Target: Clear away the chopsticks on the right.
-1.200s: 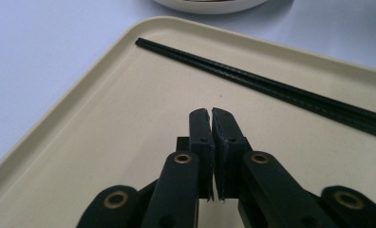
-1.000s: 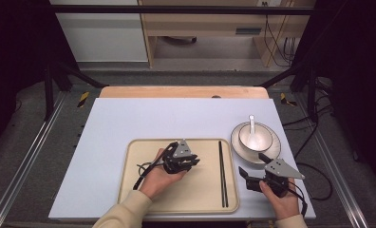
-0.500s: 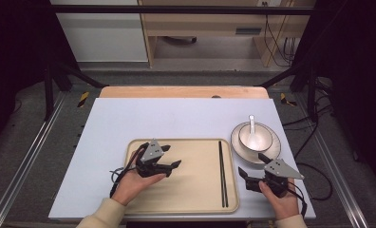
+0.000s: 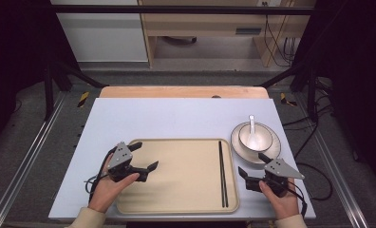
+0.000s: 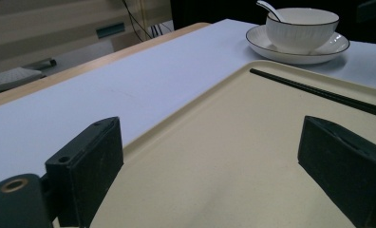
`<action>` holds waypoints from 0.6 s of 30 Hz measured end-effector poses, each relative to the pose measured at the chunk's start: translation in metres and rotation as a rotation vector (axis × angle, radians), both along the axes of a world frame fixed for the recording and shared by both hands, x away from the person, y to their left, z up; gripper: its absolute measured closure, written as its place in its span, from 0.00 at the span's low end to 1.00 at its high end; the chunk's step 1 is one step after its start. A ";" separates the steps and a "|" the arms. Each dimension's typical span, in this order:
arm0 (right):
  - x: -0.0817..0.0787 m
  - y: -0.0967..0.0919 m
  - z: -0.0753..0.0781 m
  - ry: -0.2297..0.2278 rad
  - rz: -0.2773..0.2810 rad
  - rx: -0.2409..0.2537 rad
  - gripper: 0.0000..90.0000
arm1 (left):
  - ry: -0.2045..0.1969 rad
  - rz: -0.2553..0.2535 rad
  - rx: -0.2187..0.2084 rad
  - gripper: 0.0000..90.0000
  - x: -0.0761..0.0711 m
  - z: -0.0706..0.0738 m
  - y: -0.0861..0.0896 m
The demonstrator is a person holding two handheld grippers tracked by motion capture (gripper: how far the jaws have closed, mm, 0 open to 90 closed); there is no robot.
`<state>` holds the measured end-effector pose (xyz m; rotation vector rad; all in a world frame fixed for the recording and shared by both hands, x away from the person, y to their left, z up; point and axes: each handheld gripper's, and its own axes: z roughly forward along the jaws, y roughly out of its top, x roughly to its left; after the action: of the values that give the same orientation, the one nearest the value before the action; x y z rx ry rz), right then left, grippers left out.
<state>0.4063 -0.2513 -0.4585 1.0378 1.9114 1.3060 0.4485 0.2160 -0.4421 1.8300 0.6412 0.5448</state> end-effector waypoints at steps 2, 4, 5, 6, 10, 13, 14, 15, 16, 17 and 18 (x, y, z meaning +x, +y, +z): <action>0.000 0.000 0.000 -0.001 0.001 0.001 0.11 | -0.010 0.005 -0.011 0.07 -0.002 0.000 0.005; 0.000 0.000 0.000 -0.001 0.001 0.006 0.11 | -0.022 0.011 -0.022 0.06 -0.002 0.001 0.010; 0.000 0.000 0.000 0.001 -0.001 0.006 0.11 | -0.025 0.014 -0.030 0.06 -0.001 0.001 0.013; 0.000 0.000 0.000 0.001 -0.002 0.006 0.11 | -0.025 0.020 -0.038 0.06 0.000 0.001 0.015; 0.001 0.000 0.000 0.002 -0.004 0.006 0.11 | -0.040 0.042 -0.057 0.06 0.007 0.003 0.026; 0.001 -0.001 0.000 0.001 -0.005 0.010 0.11 | -0.049 0.058 -0.066 0.06 0.008 0.003 0.037; 0.001 -0.001 0.000 0.002 -0.005 0.011 0.11 | -0.052 0.068 -0.071 0.06 0.008 0.002 0.043; 0.001 -0.001 0.000 0.003 -0.004 0.012 0.11 | -0.053 0.073 -0.075 0.06 0.008 0.002 0.046; 0.001 -0.001 0.000 0.001 -0.005 0.010 0.11 | -0.058 0.085 -0.087 0.06 0.008 0.001 0.051; 0.001 -0.001 0.000 0.001 -0.005 0.011 0.11 | -0.060 0.092 -0.091 0.05 0.008 0.001 0.055; 0.001 -0.001 0.000 0.002 -0.004 0.016 0.11 | -0.062 0.102 -0.105 0.05 0.007 0.001 0.059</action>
<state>0.4074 -0.2519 -0.4589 1.0506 1.9026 1.3205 0.4558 0.2750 -0.4413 1.6827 0.7107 0.6213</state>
